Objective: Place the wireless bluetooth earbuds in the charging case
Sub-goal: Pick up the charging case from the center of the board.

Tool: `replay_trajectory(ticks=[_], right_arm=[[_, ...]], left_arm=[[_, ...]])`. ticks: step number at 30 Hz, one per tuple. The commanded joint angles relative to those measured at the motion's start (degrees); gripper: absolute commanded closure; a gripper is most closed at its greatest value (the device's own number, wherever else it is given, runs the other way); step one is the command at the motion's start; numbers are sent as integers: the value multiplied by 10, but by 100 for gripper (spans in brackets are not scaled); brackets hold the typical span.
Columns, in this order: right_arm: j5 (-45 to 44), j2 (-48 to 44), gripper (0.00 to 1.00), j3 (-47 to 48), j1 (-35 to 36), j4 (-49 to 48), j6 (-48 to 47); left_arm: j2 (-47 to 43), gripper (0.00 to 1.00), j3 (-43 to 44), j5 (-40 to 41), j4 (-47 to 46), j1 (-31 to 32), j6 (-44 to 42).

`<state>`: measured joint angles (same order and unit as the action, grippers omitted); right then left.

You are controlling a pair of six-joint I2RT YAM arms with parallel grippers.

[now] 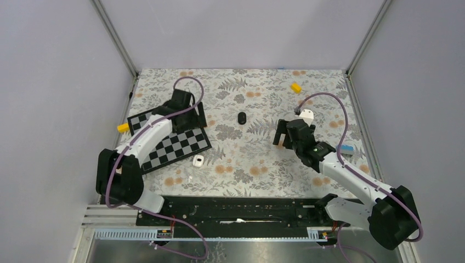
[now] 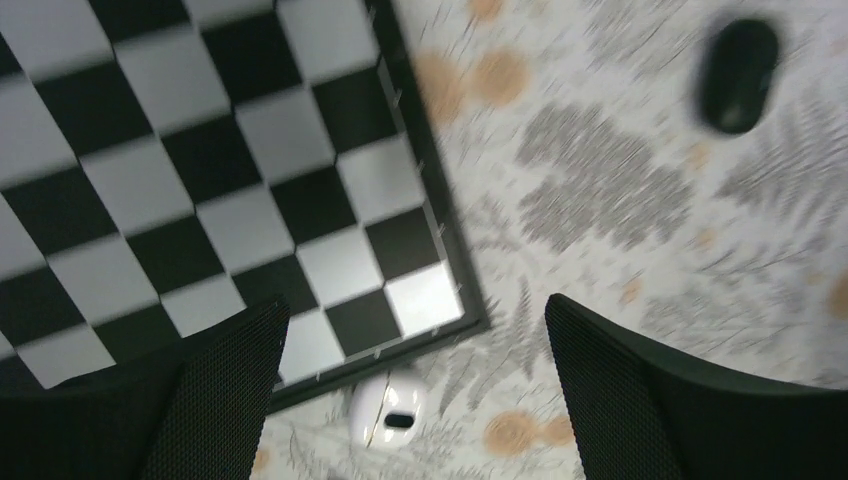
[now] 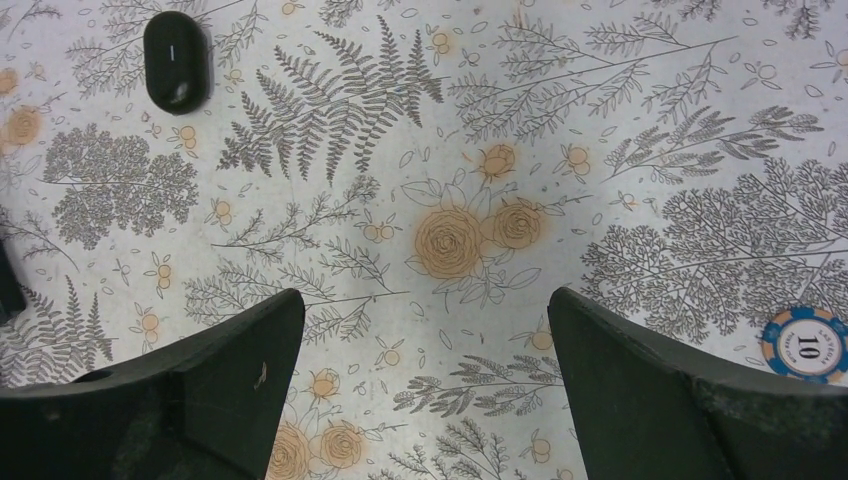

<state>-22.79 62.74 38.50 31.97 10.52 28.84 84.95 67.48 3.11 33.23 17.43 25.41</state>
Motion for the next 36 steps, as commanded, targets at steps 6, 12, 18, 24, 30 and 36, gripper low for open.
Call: replay_trajectory(ticks=[6,12,18,24,30,36], right_arm=[[45,33,2,9,-2,-52,-14],[61,37,2,9,-3,-61,-11],[69,30,2,11,-2,-53,-27],[83,20,2,1,-2,-52,-31],[91,7,2,0,-2,-48,-34],[83,-10,2,-15,-2,-47,-35]], left_arm=[[-118,4,-143,-43,14,36,52],[-116,19,-205,18,11,93,86],[-97,24,-241,32,-20,96,99],[-74,28,-237,53,-37,96,89],[-33,43,-227,46,-51,95,82],[-25,45,-242,41,-61,108,98]])
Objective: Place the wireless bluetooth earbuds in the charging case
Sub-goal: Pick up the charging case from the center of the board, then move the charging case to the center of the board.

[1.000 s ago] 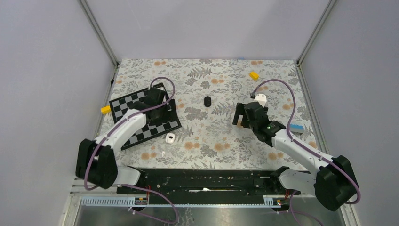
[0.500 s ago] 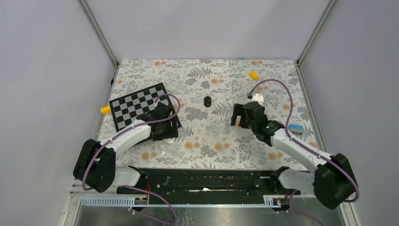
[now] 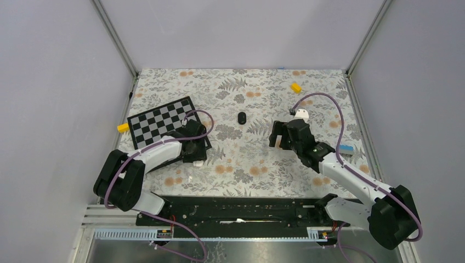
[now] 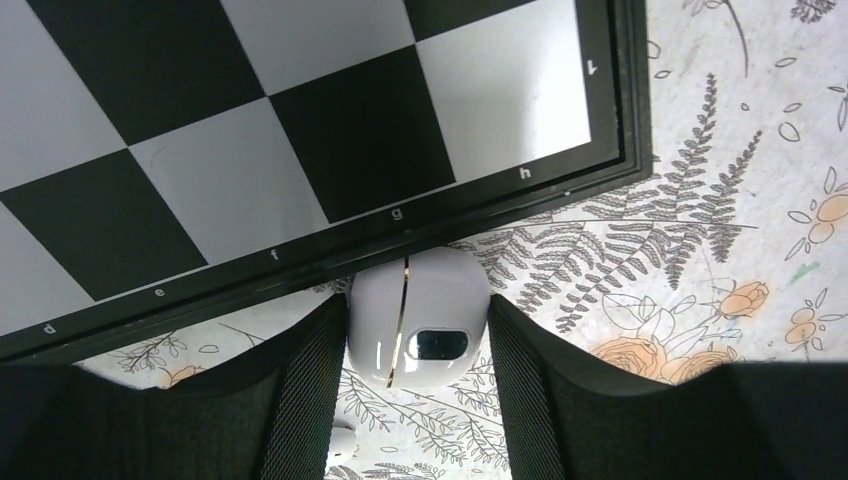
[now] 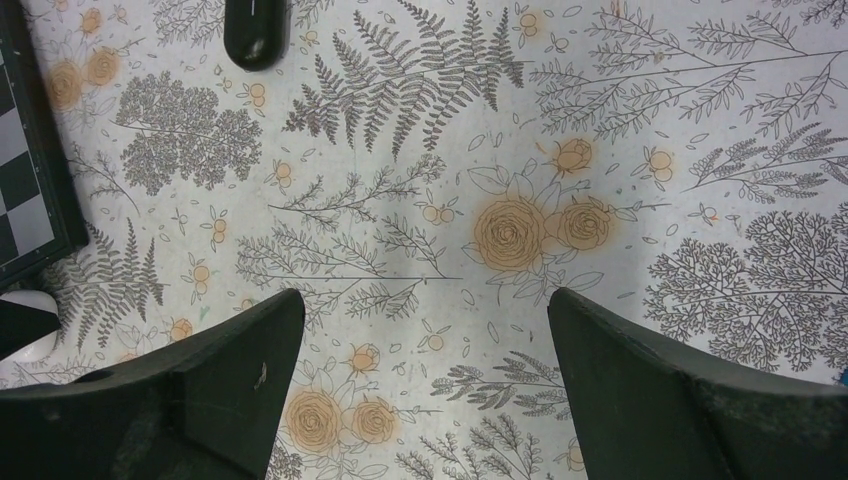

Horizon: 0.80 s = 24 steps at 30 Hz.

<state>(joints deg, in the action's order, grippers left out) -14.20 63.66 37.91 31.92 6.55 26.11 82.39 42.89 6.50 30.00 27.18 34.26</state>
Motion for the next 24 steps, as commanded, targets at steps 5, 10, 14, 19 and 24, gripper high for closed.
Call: replay_trajectory(ticks=[5,10,14,19,24], right_arm=[[-5,-24,2,-10,-2,-6,-6],[-19,-38,2,1,-2,5,-7],[-36,-52,2,6,-2,12,-13],[-53,-65,2,8,-2,23,-15],[-89,-96,2,5,-2,46,-2]], left_arm=[[12,65,19,-1,-33,29,15],[22,62,68,-52,-25,77,23],[52,60,133,-60,-31,136,34],[151,60,242,-61,-50,162,27],[250,61,331,-36,-52,173,6]])
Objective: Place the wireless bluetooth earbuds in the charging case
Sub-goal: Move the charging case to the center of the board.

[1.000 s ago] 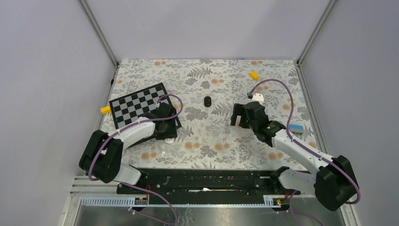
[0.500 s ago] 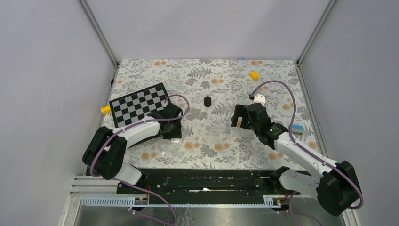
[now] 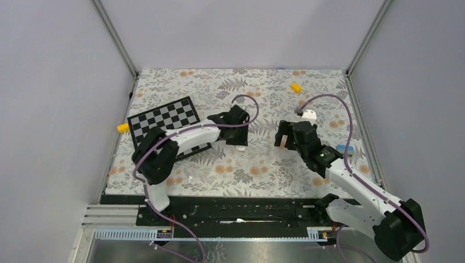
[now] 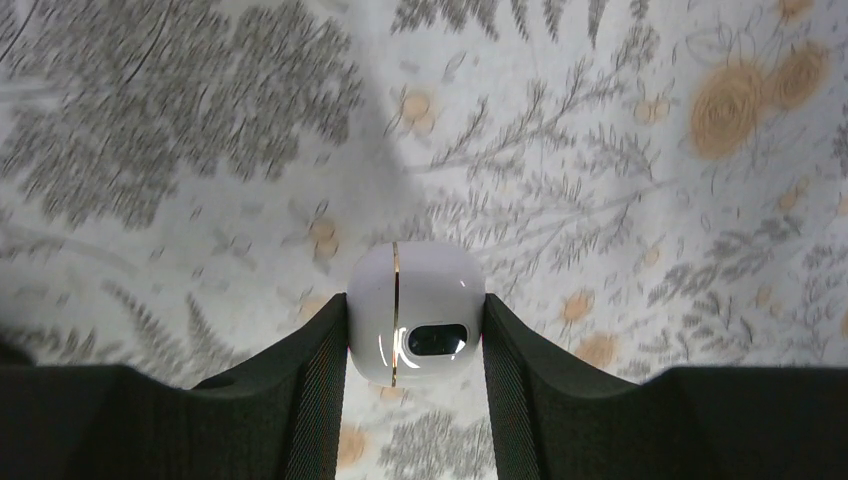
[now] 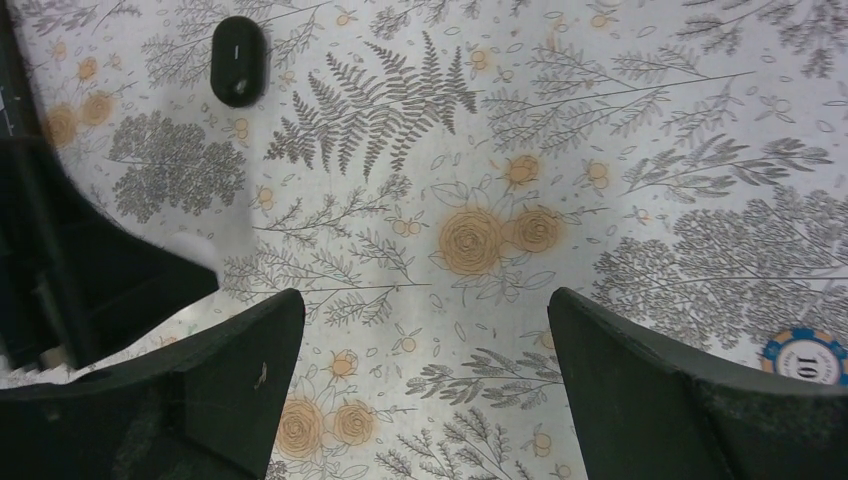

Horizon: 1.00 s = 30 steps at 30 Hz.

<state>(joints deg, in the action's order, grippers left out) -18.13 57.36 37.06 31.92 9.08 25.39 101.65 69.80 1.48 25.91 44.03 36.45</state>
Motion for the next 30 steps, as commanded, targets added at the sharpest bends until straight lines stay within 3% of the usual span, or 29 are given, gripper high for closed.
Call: replay_trajectory(ticks=[1,5,11,24,30], right_arm=[[-54,-45,2,11,-2,23,11],[-64,-87,2,-4,-2,23,29],[-75,-103,2,-16,-2,26,40],[-31,-48,2,-15,-2,5,42],[70,11,2,7,-1,-4,31]], left_arm=[[77,61,79,17,-4,4,-20],[132,59,120,30,16,4,-30],[125,35,119,28,20,4,-18],[-67,33,27,50,44,6,-13],[-119,32,-23,71,59,5,-2]])
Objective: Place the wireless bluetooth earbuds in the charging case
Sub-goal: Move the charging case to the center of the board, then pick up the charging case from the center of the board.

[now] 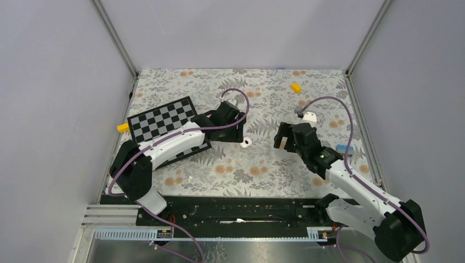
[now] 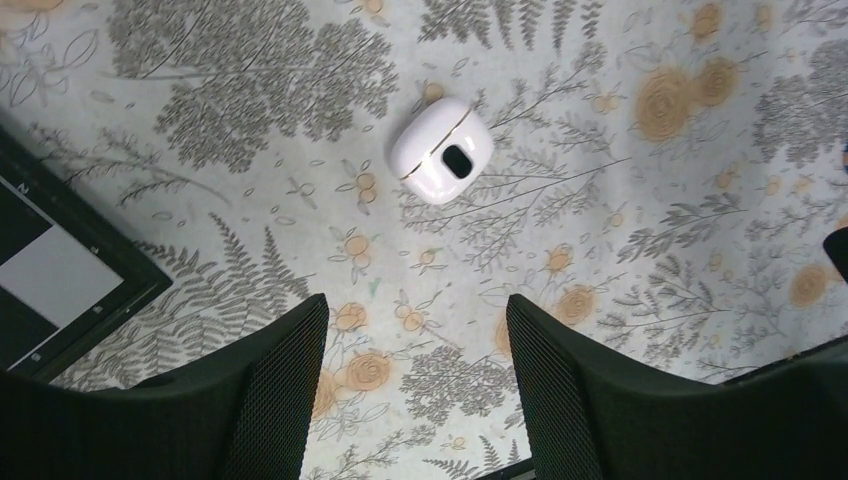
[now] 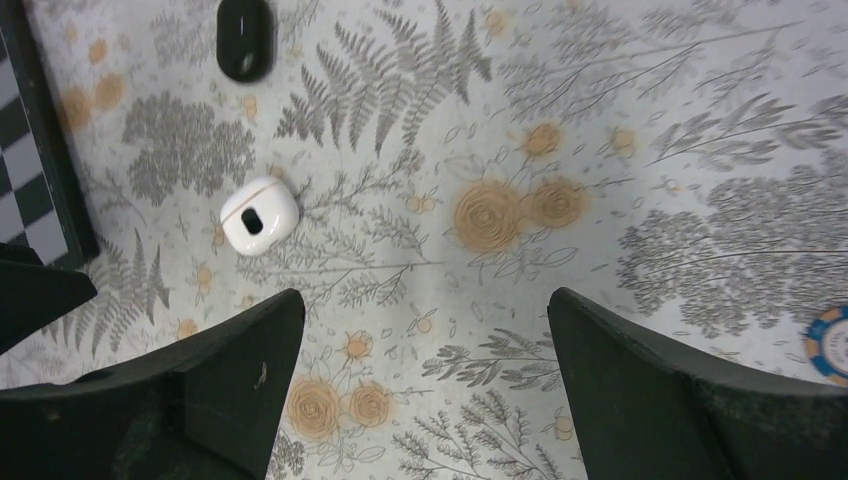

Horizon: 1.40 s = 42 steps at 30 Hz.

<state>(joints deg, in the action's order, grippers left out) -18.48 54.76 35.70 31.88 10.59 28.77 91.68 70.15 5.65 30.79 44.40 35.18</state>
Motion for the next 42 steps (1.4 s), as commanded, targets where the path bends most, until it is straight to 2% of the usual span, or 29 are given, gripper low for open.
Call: replay_trajectory(ticks=[1,5,9,11,14,18,21,23,25,28,31,36,42], right_arm=[[90,55,1,27,0,-21,-1],[107,154,1,67,26,-20,14],[121,229,1,86,48,-64,95],[125,256,5,87,48,-98,139],[146,301,19,103,48,-144,169],[167,358,40,137,50,-155,172],[172,381,55,147,50,-163,183],[182,397,59,149,50,-173,193],[183,410,58,154,51,-174,195],[183,419,46,162,51,-163,180],[171,418,39,178,54,-131,130],[181,393,26,167,55,-117,1],[224,387,20,179,56,-82,-191]], left_arm=[[-21,32,-31,34,10,2,13],[-10,33,-36,25,14,-5,31],[12,34,-53,-22,-34,-17,33],[30,34,-50,-44,-41,-30,35],[28,34,-64,-86,-66,-60,36],[26,35,-85,-150,-100,-110,28],[40,36,-75,-169,-102,-115,11],[53,36,-66,-187,-109,-117,2],[68,36,-56,-213,-120,-118,-9],[96,36,-34,-233,-126,-119,-17],[115,38,-19,-242,-125,-122,-12],[103,38,-18,-230,-111,-140,-5],[66,38,-20,-243,-80,-190,-10]])
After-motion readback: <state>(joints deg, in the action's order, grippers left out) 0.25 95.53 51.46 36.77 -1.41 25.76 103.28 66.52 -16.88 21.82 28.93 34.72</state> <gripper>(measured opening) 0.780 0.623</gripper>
